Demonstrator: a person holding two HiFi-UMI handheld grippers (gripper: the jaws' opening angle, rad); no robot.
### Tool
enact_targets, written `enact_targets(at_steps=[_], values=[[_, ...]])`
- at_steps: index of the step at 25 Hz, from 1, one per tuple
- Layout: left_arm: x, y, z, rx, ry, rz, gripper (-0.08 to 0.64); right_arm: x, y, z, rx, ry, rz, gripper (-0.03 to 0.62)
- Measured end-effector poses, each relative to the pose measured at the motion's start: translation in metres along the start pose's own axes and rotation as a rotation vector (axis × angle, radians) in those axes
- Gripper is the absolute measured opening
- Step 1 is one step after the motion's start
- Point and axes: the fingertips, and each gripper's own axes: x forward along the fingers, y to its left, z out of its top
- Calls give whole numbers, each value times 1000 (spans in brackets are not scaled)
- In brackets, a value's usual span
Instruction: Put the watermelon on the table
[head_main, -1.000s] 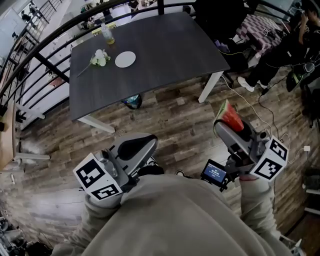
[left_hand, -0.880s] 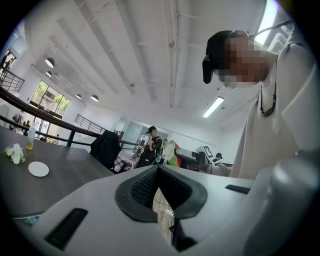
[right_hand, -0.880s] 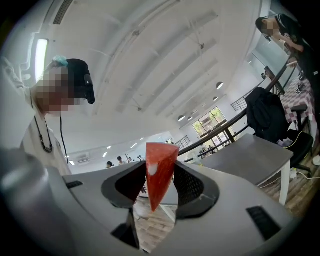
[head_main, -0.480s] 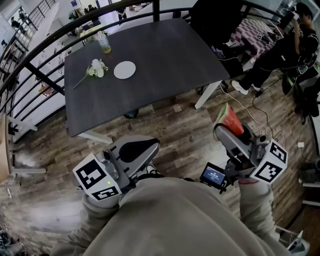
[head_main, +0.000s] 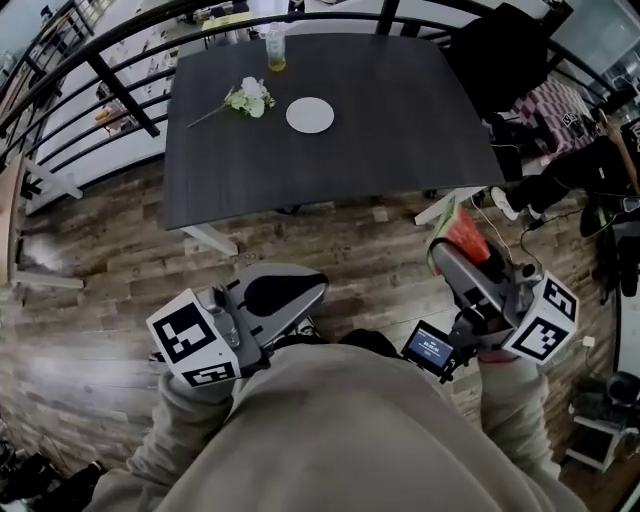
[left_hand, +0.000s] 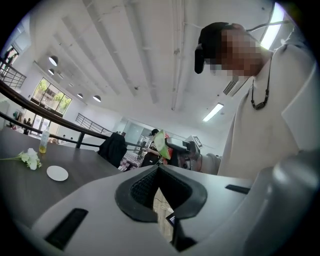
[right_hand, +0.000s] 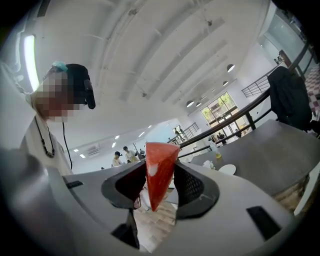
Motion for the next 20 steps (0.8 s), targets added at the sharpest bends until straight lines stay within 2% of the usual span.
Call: enact_targets(at_steps=[4, 9, 16, 20], values=[[-27, 15, 1, -14, -19, 51, 3, 34, 14, 2, -8, 16, 59, 187], [-50, 19, 5, -29, -62, 127, 3, 60, 19, 7, 34, 14, 138, 187], [-79, 38, 12, -32, -107, 242, 3, 100, 23, 8, 24, 56, 219, 187], [-78, 43, 19, -16, -129, 266, 3, 112, 20, 15, 20, 55, 256, 187]])
